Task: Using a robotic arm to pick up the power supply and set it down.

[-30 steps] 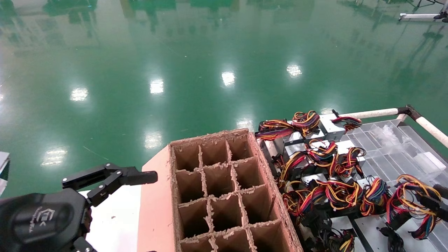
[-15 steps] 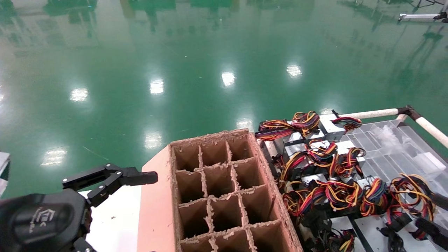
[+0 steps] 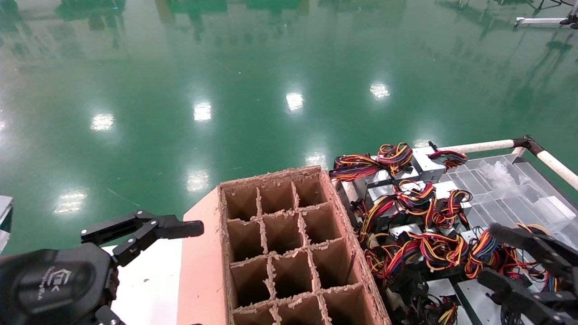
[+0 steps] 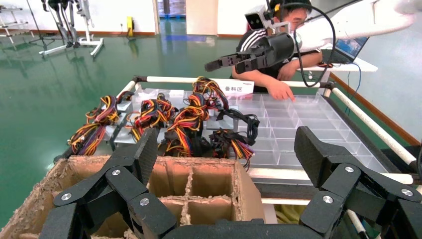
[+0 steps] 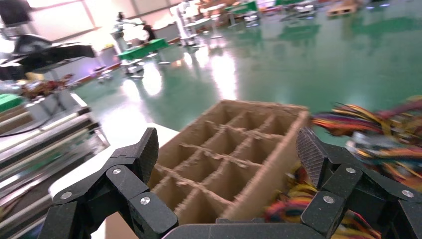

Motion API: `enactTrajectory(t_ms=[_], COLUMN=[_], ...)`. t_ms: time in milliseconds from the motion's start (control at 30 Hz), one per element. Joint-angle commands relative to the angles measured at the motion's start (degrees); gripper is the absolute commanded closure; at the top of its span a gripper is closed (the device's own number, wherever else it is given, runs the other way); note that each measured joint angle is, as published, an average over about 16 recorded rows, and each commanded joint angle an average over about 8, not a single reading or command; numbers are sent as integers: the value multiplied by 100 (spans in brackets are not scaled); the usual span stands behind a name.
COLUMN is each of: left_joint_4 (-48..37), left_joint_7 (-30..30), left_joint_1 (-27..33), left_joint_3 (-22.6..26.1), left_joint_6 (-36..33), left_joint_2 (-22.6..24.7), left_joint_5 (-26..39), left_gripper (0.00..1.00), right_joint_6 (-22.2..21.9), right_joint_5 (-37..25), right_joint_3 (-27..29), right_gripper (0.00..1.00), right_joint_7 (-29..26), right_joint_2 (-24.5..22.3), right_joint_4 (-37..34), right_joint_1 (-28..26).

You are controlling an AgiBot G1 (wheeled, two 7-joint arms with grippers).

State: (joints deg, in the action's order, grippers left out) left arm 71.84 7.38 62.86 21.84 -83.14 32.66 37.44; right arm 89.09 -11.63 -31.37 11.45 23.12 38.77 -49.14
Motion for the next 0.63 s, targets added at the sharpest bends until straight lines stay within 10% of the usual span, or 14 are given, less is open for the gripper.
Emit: enactTrajectory(t_ms=[33,633], left_joint_4=[0,0], left_joint_7=[0,0], left_joint_1=[0,0], left_joint_3=[0,0], left_joint_6=[0,0], left_joint_2=[0,0], left_joint_5=[0,0], left_gripper=[0,0], right_joint_6=[-17,-158], right_joint_5=[-151,-1405], right_joint_3=[77,713], right_gripper=[0,0], right_joint_7=[-111,-1032], right_joint_2=[59,553], right_joint_4=[174,1618], right_joint_1=[-62,-577])
